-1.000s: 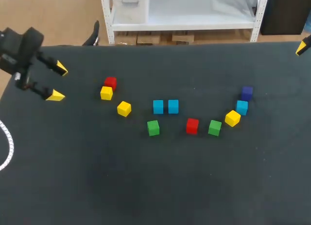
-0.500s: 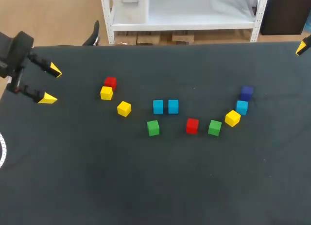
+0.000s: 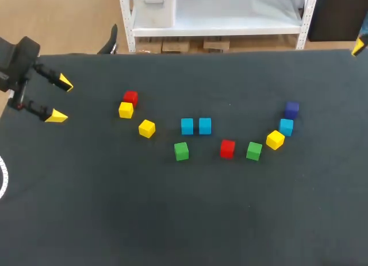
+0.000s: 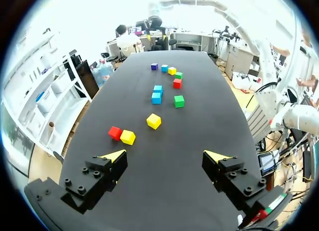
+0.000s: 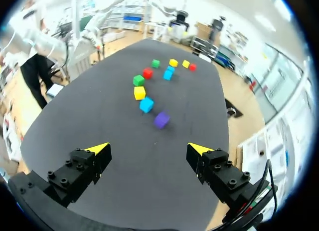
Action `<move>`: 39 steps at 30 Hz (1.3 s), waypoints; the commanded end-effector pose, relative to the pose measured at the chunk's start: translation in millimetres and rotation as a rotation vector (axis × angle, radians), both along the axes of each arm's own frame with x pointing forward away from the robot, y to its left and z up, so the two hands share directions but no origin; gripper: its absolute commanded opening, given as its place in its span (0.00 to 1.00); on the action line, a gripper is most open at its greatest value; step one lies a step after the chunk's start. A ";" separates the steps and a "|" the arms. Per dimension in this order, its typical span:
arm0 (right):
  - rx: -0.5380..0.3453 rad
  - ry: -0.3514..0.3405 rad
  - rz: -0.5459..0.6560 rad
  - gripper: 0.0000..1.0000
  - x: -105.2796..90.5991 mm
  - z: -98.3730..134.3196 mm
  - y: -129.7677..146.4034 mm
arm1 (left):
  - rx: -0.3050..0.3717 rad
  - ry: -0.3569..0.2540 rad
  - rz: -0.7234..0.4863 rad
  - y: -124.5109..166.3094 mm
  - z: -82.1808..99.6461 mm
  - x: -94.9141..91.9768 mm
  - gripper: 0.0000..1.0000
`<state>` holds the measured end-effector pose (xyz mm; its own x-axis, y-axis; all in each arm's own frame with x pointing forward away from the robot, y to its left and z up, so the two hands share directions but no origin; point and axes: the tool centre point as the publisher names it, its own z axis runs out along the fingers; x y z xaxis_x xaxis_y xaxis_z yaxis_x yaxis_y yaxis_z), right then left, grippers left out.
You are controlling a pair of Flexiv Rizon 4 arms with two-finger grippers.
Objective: Place the blue cubes, place green cubes on the blue cubes, place the yellow cubes on the green cubes, then place the red cubes on the yellow cubes, and place purple cube on the red cubes.
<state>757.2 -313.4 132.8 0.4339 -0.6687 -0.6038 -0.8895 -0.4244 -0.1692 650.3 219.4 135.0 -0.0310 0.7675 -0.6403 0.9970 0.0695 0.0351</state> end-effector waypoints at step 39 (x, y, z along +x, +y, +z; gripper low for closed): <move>-0.152 -0.180 0.579 1.00 -54.2 -71.4 152.8 | -0.001 0.000 -0.002 0.3 -0.4 1.1 1.00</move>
<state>722.1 -165.1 68.3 0.7782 -0.3056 -0.5486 -0.4526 -0.8785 -0.1526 650.1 219.4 135.4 -0.0314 0.7674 -0.6403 0.9969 0.0699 0.0349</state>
